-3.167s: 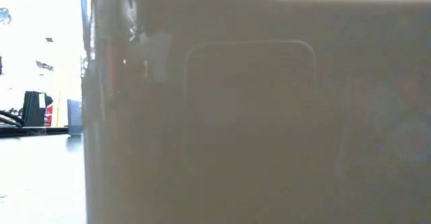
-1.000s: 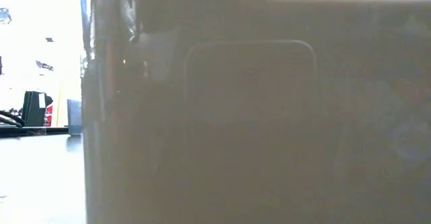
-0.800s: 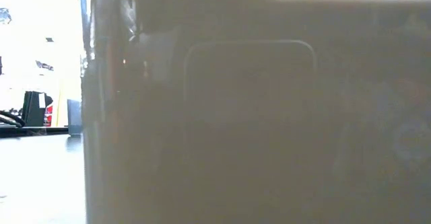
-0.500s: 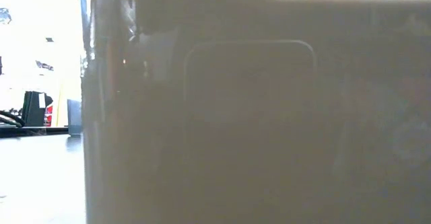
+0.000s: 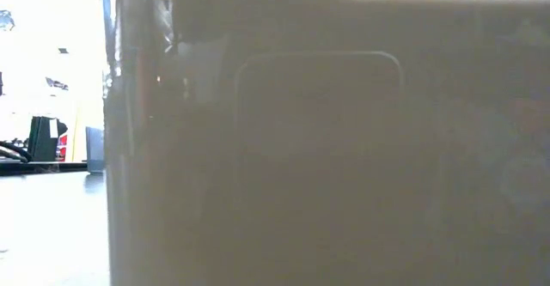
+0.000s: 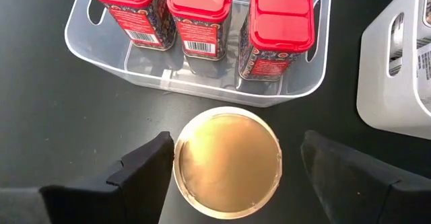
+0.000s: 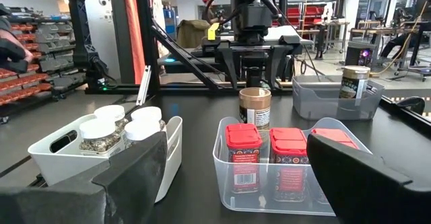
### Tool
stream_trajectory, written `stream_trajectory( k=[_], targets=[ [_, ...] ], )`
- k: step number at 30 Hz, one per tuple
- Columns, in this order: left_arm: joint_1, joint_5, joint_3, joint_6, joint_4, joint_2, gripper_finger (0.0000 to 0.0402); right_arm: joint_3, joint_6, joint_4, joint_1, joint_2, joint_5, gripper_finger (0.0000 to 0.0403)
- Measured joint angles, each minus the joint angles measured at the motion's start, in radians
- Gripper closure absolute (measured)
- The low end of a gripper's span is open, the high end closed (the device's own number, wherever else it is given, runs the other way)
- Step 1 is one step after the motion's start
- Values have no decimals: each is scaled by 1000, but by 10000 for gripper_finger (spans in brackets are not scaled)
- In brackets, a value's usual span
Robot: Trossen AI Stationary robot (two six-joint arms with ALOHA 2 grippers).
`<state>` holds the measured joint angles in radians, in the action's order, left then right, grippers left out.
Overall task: Sort spices by type
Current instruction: Put the gold seasoning bottle into the black bin
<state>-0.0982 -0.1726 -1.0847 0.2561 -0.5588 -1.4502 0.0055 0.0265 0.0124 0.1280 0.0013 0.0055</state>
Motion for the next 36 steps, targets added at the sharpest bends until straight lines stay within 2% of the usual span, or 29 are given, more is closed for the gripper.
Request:
stream_trajectory(
  k=[9,20,36],
  targets=[
    [0,-8,0,-5,0,0,43,0,0,0,0,0,0,19],
    [0,-8,0,157,3,0,40,0,0,0,0,0,0,19],
    [0,-11,36,-22,9,-24,40,0,3,0,0,0,0,19]
  ],
)
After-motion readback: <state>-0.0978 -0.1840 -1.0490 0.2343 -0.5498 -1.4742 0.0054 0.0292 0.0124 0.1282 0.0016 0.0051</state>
